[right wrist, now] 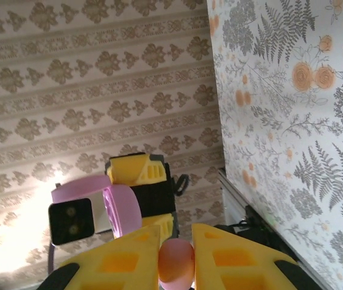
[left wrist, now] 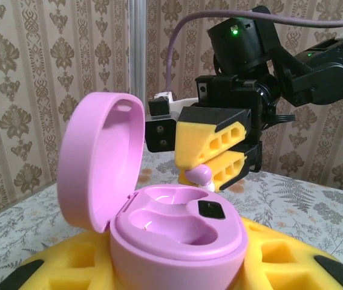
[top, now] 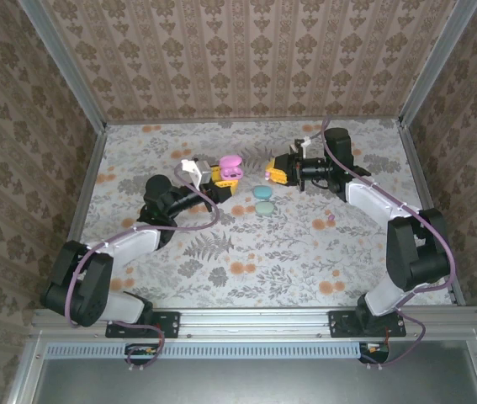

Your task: Insert the wireless bluetooth earbuds into the charging case

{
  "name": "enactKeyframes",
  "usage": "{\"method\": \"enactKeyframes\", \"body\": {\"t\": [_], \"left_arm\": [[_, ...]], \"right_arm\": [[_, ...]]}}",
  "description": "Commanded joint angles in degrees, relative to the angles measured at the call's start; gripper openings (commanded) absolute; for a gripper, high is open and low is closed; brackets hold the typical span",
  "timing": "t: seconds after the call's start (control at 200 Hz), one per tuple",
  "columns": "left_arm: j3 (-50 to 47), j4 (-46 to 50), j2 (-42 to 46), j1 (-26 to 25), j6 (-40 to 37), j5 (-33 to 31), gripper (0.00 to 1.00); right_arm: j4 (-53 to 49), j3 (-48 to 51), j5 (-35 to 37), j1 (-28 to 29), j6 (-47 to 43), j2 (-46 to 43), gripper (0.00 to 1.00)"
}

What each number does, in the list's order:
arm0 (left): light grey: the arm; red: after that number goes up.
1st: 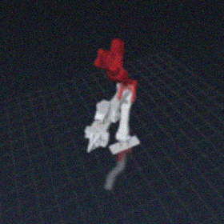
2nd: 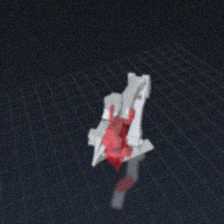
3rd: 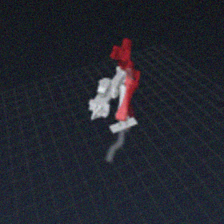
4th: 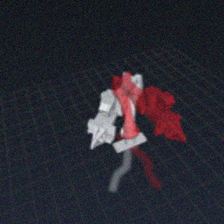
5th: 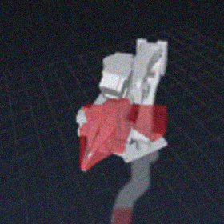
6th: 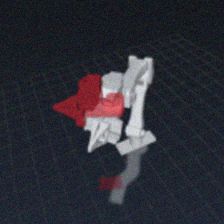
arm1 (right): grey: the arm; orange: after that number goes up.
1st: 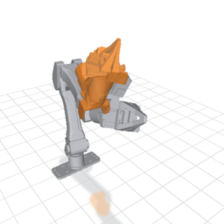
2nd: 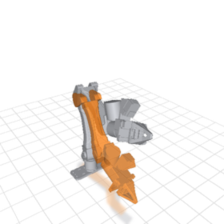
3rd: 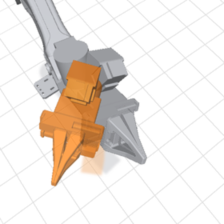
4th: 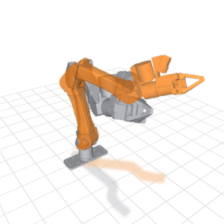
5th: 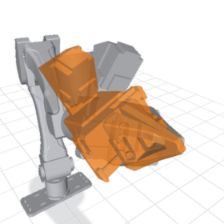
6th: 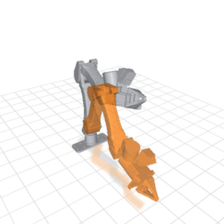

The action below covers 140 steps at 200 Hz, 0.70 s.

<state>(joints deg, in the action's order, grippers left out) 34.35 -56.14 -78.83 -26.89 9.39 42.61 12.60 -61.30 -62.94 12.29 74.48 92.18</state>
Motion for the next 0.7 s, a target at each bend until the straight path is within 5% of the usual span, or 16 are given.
{"method": "enactKeyframes", "body": {"t": [0.0, 0.275, 0.695], "left_arm": [[0.8, -2.0, -0.5, 0.4, -0.6, 1.5, 0.22], [1.8, -1.8, -2.1, 0.3, -0.8, 1.8, 0.22], [3.8, -2.4, -3.9, -0.6, -2.3, 1.9, 0.22]], "right_arm": [[7.8, 0.4, 1.8, 0.5, 7.7, 0.1, 0.21], [8.6, 0.0, 2.0, 2.2, 5.6, -2.7, 0.20], [-6.4, -6.4, 6.4, 9.2, -13.8, -9.4, 0.20]]}}
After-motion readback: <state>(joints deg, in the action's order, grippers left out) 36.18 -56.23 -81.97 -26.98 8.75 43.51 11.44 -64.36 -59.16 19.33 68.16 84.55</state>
